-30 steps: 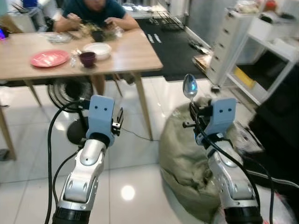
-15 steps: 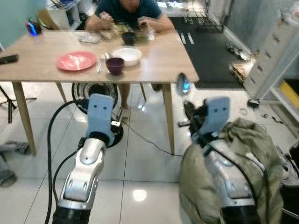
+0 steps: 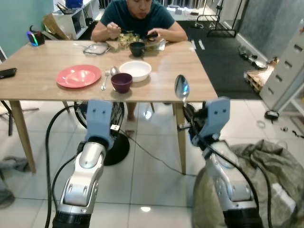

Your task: Setting the table

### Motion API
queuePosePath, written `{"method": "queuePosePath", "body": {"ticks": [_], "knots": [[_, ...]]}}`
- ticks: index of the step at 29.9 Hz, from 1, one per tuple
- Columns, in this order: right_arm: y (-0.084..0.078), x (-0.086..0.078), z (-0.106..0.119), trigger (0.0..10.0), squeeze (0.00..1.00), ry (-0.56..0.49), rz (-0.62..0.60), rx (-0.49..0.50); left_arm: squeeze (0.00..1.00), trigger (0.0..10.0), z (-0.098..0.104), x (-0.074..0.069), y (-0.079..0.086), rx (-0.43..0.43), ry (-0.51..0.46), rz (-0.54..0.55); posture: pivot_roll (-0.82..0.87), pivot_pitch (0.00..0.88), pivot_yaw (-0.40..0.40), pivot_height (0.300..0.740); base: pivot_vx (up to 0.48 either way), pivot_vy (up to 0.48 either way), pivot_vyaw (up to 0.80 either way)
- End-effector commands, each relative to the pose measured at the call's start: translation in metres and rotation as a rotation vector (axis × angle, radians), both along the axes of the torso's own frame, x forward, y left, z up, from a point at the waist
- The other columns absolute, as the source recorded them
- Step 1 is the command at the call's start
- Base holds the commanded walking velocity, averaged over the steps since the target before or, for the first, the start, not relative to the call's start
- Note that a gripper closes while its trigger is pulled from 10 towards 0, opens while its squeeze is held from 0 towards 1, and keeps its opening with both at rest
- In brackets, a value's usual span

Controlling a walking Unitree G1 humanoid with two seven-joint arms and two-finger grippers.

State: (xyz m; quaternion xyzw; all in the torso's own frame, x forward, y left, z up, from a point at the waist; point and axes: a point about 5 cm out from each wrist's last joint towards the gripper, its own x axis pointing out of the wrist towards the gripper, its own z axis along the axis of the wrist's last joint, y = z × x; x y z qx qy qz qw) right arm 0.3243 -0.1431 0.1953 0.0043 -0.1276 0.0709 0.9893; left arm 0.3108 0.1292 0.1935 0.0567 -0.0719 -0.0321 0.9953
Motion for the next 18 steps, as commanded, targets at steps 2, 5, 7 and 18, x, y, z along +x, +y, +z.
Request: {"method": "queuePosePath", "body": {"ticks": [2, 5, 7, 18], "knots": [[-0.001, 0.002, -0.001, 10.0, 0.0, 0.002, -0.034, -0.001, 0.0, 10.0, -0.005, 0.0, 0.007, 0.014, 0.017, 0.025, 0.05, 0.0, 0.062, 0.74, 0.48, 0.0, 0.0], [-0.004, 0.003, -0.001, 10.0, 0.0, 0.002, -0.045, -0.001, 0.0, 10.0, -0.005, 0.0, 0.007, 0.015, 0.017, 0.025, 0.05, 0.0, 0.062, 0.74, 0.48, 0.0, 0.0], [-0.005, 0.003, -0.001, 10.0, 0.0, 0.0, -0.047, -0.002, 0.0, 10.0, -0.005, 0.0, 0.007, 0.015, 0.017, 0.024, 0.05, 0.0, 0.064, 0.74, 0.48, 0.0, 0.0], [-0.015, 0.006, 0.001, 10.0, 0.0, -0.001, -0.11, -0.028, 0.0, 10.0, -0.005, -0.001, 0.007, 0.015, 0.019, 0.024, 0.05, 0.0, 0.064, 0.74, 0.48, 0.0, 0.0]]}}
